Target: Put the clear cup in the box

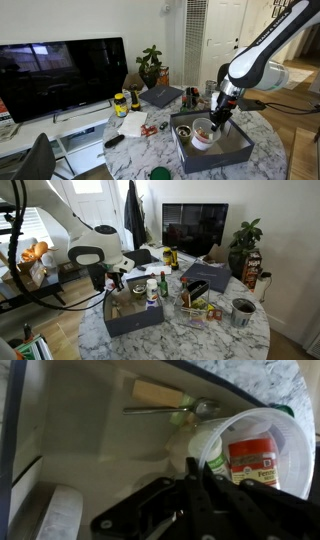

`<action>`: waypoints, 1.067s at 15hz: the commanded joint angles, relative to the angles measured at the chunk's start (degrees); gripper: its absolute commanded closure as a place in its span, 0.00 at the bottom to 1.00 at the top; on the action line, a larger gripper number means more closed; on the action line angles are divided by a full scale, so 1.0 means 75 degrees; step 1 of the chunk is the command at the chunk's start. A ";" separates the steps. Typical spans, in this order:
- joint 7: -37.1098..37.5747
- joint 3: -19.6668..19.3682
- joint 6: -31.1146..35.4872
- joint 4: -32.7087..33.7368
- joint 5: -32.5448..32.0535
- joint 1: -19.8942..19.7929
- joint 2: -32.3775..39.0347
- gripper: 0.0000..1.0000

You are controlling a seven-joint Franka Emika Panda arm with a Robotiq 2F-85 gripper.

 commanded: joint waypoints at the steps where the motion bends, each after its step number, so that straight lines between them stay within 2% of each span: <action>1: 0.1354 0.0081 0.0575 -0.0063 -0.0597 0.0131 0.0225 0.99; 2: 0.1964 0.0028 0.0503 -0.0063 -0.1123 0.0119 0.0335 0.70; 3: 0.2562 -0.0058 0.0263 -0.0028 -0.1662 0.0084 0.0456 0.69; 4: 0.2990 -0.0111 0.0054 0.0015 -0.2072 0.0064 0.0502 0.64; 8: 0.3680 -0.0069 -0.0382 0.0129 -0.2611 0.0030 0.0326 0.34; 12: 0.3121 0.0137 -0.0157 -0.0487 -0.1960 0.0087 -0.0743 0.05; 13: 0.3077 0.0145 -0.0081 -0.0766 -0.1731 0.0126 -0.1189 0.00; 15: 0.2724 0.0012 -0.0105 -0.1221 -0.1044 0.0259 -0.2009 0.00; 16: 0.2541 -0.0170 -0.0309 -0.0918 -0.1126 0.0215 -0.2081 0.00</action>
